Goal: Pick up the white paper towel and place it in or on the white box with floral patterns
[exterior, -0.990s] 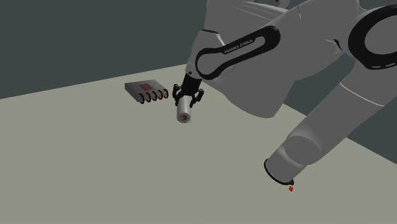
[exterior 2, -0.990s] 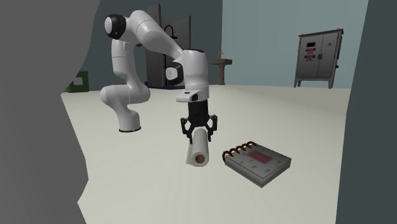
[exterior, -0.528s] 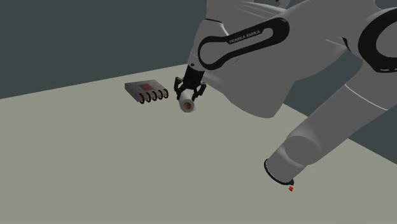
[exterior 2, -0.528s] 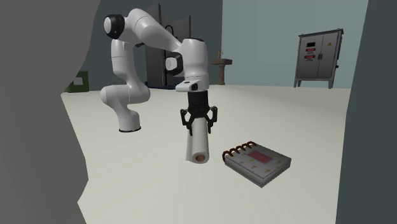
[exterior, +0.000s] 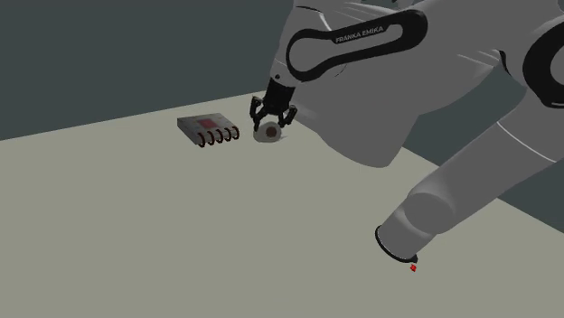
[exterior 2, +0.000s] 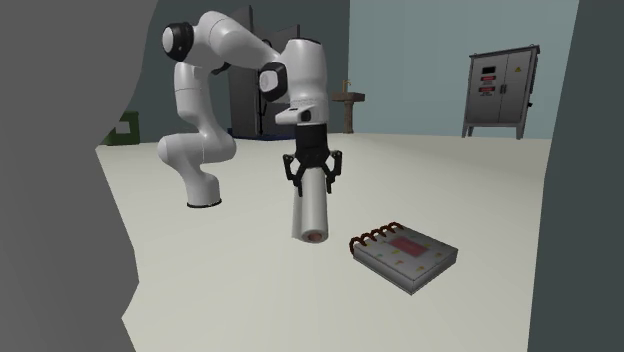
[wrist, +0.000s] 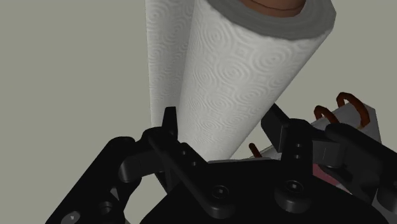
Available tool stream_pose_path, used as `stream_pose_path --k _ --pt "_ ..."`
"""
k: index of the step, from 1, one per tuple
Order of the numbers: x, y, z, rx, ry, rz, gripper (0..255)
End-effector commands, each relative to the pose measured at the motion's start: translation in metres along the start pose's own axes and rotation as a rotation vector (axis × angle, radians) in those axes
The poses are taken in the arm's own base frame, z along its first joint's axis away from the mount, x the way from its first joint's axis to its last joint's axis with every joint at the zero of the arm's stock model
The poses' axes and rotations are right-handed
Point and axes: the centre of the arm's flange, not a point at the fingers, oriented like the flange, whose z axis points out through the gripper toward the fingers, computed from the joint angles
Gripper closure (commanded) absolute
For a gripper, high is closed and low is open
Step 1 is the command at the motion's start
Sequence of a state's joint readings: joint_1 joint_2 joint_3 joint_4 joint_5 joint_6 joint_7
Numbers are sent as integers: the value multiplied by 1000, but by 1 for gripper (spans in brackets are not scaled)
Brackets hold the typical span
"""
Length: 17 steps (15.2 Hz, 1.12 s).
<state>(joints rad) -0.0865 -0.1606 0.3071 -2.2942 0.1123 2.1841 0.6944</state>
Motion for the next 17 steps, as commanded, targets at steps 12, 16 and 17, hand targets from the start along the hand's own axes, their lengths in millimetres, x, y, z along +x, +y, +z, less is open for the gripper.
stream_pose_path --k 12,16,17 --pt "47 -66 -36 0 0 0 255" --pt "78 -109 -35 0 0 0 255" --pt "86 -120 -35 0 0 0 255"
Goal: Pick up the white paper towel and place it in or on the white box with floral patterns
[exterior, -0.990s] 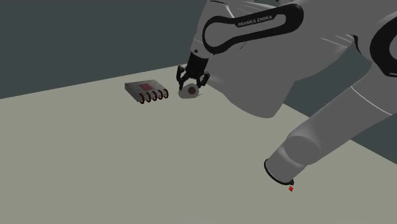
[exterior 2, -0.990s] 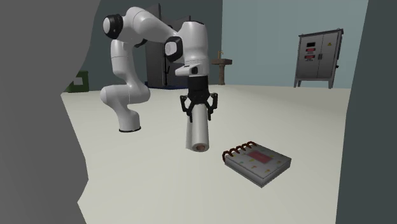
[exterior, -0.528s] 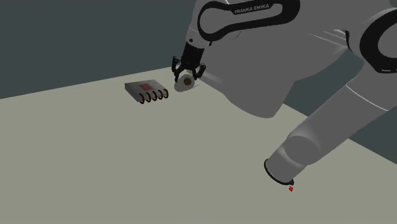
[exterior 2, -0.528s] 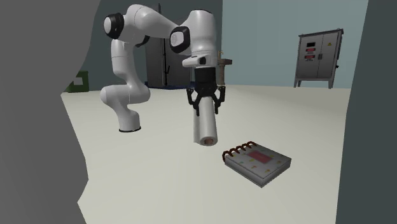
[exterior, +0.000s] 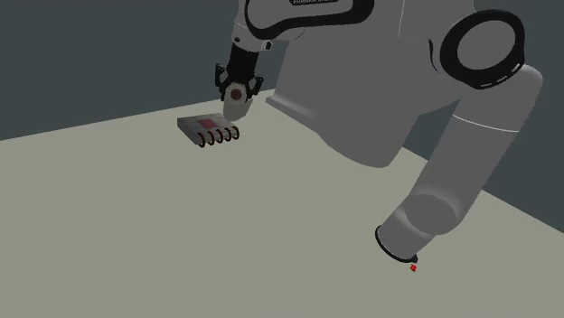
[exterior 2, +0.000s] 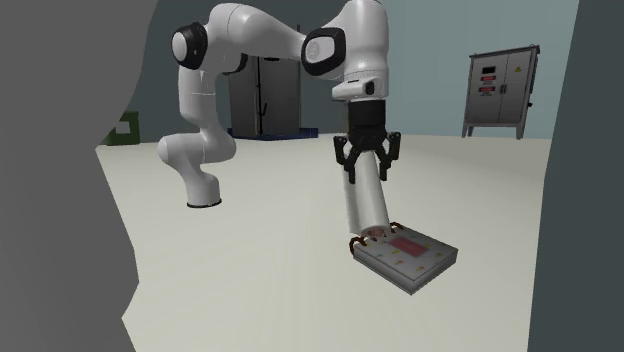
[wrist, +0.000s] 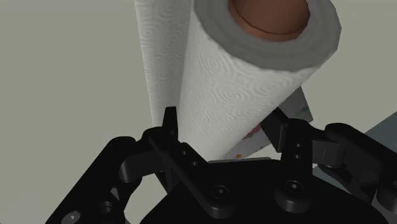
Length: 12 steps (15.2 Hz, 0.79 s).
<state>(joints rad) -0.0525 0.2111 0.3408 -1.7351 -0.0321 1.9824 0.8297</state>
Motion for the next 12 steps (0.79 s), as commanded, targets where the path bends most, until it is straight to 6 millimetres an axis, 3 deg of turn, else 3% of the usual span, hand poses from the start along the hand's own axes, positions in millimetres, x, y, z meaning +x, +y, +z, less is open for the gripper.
stream_pose_path --k 1,4,12 --pt "13 -23 5 0 0 1 255" --pt "37 -55 6 0 0 1 255" --pt "37 -54 43 0 0 1 255"
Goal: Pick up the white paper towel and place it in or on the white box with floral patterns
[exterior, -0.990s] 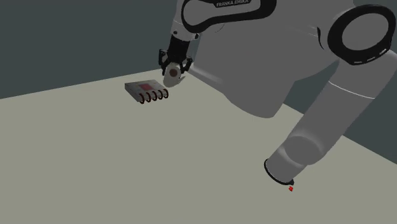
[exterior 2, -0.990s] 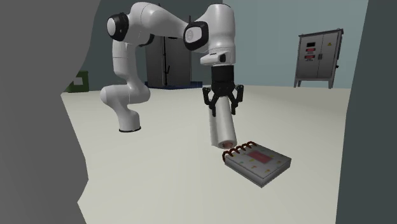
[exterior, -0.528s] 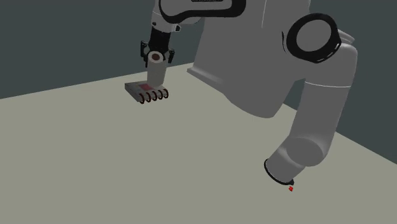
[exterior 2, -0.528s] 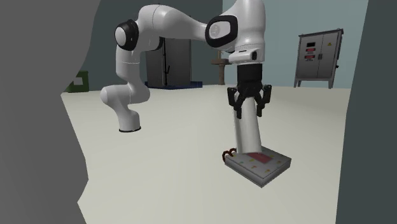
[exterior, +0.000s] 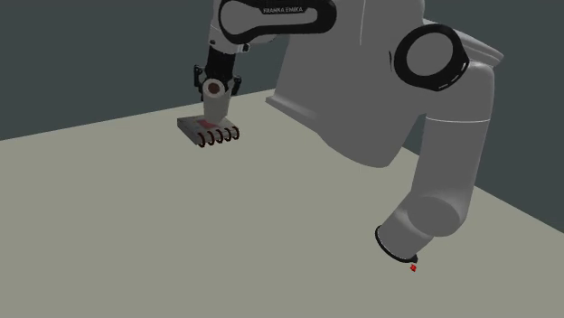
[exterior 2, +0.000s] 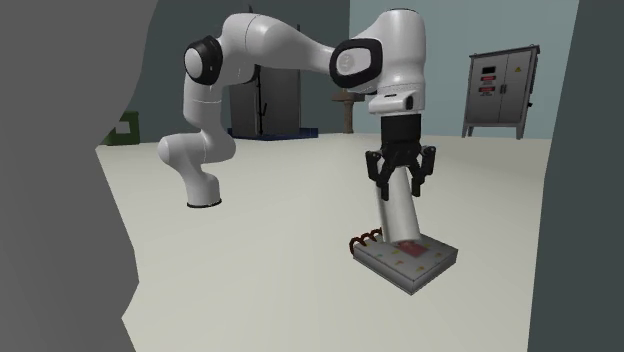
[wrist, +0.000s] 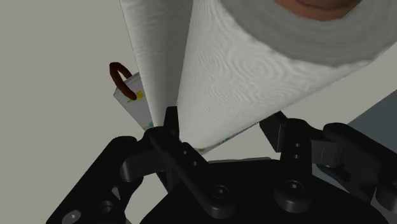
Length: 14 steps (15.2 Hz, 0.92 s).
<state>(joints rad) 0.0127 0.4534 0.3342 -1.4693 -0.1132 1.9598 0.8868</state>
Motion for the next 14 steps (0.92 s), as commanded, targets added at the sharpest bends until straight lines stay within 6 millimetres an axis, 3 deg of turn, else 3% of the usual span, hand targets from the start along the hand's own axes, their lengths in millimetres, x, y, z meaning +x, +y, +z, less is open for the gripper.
stream_pose_path --k 1,7,14 --pt "1 2 16 -9 -7 3 255" --pt "0 5 52 -9 -7 3 255" --pt "0 5 52 -9 -7 3 255"
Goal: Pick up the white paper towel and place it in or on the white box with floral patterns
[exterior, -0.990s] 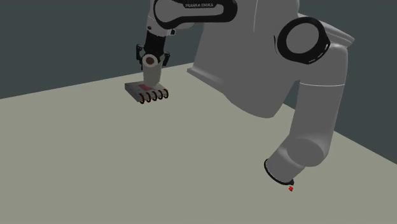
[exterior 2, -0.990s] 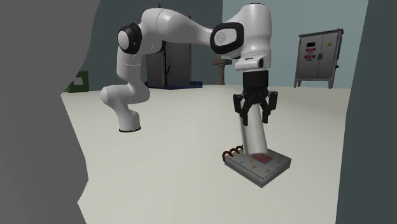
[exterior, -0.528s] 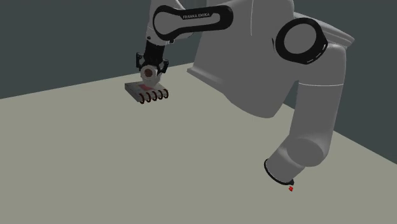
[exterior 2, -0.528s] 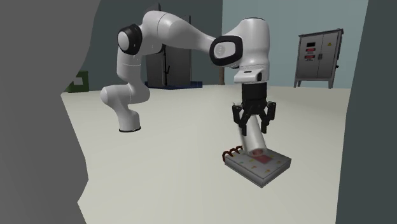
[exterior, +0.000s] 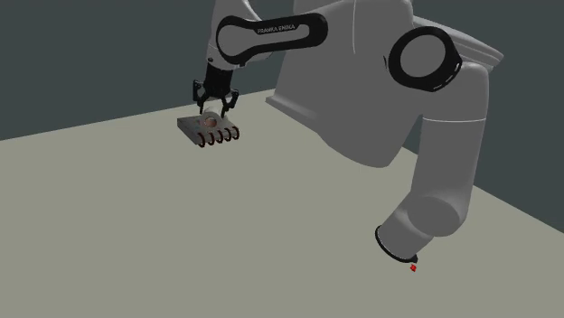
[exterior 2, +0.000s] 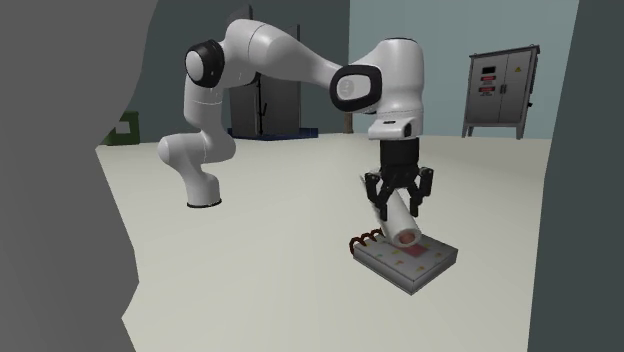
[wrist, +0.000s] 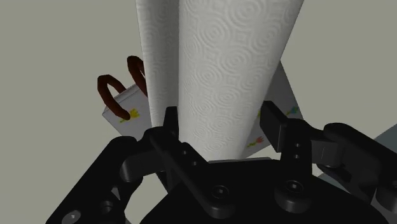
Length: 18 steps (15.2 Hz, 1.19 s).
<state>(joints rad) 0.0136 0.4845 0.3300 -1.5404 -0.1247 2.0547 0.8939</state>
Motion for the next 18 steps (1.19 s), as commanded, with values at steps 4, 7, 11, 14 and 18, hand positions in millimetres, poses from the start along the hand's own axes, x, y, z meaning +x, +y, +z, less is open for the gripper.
stream_pose_path --k 4,7,11,14,18 --pt "2 4 7 -6 -3 4 0" --pt "2 3 6 -6 -3 4 0" --pt "2 3 -44 -6 -3 4 0" --pt "2 3 -44 -6 -3 4 0" --pt "2 3 -44 -6 -3 4 0"
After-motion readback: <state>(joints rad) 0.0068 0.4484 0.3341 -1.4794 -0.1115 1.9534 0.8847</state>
